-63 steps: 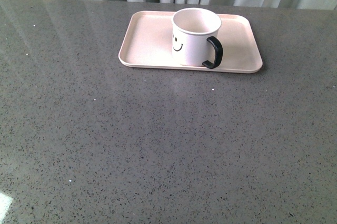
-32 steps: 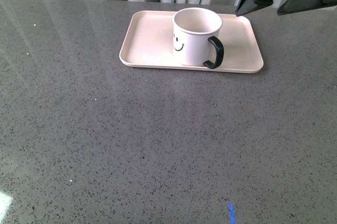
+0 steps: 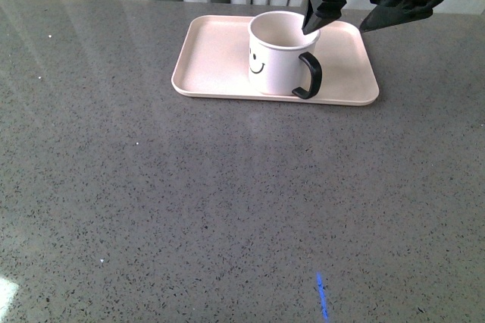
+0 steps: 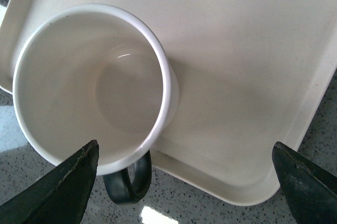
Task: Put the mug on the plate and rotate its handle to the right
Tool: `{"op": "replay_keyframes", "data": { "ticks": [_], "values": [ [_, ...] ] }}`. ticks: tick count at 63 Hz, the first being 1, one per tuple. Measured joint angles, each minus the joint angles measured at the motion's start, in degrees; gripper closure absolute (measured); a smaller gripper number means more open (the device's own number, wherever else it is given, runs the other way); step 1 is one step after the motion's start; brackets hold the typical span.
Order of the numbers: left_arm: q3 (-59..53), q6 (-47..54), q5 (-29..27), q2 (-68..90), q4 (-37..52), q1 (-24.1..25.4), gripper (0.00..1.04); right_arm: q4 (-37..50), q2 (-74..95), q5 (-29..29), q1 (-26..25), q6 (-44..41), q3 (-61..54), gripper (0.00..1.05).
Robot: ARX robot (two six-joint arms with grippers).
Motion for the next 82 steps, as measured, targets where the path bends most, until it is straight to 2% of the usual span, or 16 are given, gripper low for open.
{"op": "replay_keyframes", "data": {
  "ticks": [38, 59, 79, 82],
  "values": [
    [0.0, 0.0, 0.0, 0.0, 0.0, 0.0, 0.09, -6.3, 8.1, 2.7, 1.7, 2.0, 12.2, 0.09],
    [0.0, 0.0, 0.0, 0.0, 0.0, 0.0, 0.09, -7.6, 9.1, 3.1, 2.4, 2.4, 14.3, 0.09],
    [0.0, 0.0, 0.0, 0.0, 0.0, 0.0, 0.09, -7.7, 9.4, 3.6, 3.0, 2.6, 14.3, 0.18],
    [0.0, 0.0, 0.0, 0.0, 0.0, 0.0, 0.09, -7.7, 9.4, 3.7, 3.1, 2.7, 14.3, 0.23]
  ]
}}
